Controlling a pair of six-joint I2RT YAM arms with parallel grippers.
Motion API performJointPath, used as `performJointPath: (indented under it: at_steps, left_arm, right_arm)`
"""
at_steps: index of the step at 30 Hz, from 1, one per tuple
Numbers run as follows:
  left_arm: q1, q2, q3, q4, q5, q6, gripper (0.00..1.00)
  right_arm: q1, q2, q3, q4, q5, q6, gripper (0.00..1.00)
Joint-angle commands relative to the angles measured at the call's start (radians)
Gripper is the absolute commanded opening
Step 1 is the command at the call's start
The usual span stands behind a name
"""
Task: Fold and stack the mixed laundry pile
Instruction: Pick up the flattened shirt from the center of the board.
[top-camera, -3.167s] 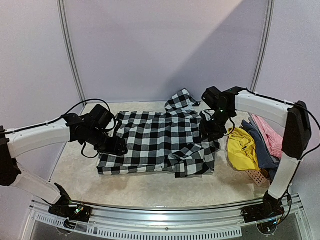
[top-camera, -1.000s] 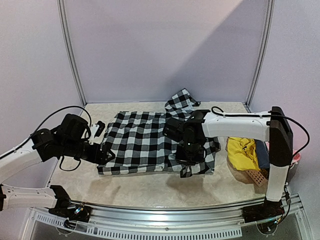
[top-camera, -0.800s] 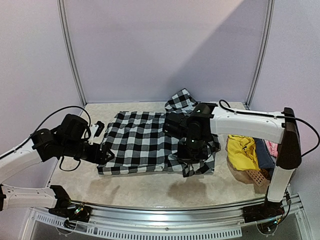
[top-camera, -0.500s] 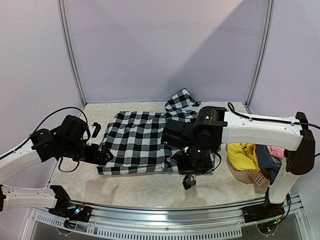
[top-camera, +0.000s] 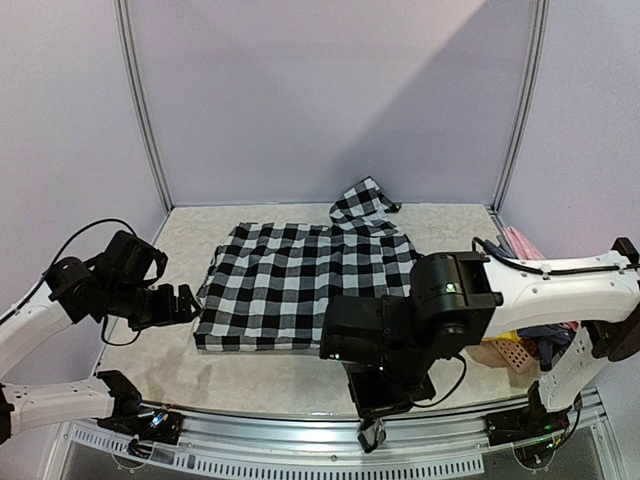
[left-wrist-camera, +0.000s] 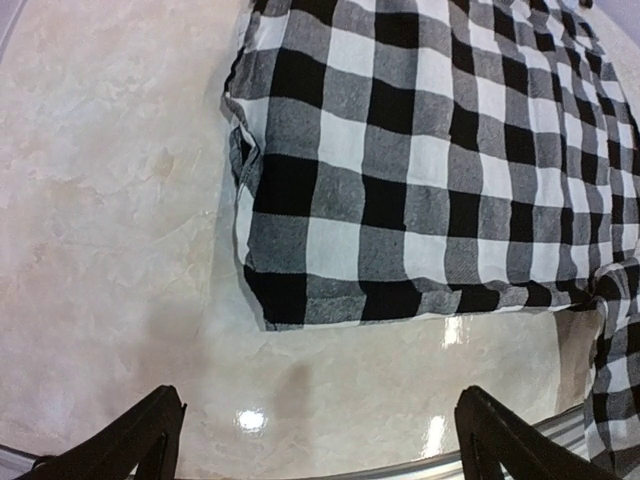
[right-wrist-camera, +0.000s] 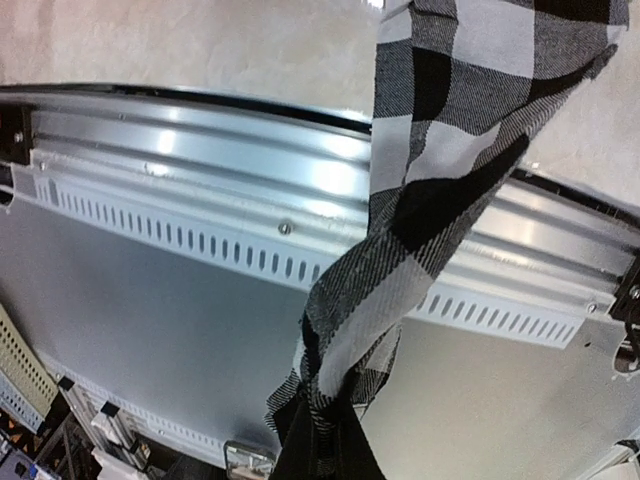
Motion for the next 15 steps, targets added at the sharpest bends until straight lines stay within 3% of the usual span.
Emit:
performJointPath:
  at_steps: [1,8,15]
  left_arm:
    - [0.028,0.035,0.052,-0.121,0.030,-0.050,0.95]
    - [0.038,0.040,0.065,-0.208,0.040,-0.090,0.91]
    - [0.044,0.043,0.035,-0.229,0.040,-0.116,0.87]
  right_arm:
    - [0.056,-0.087,-0.010,-0.167,-0.115,0.096,0.00]
    - [0.082,-0.213,-0.094,0.122,-0.156,0.200,0.00]
    - [0.072,-0.293,-0.103,0.203,-0.008,0.266,0.00]
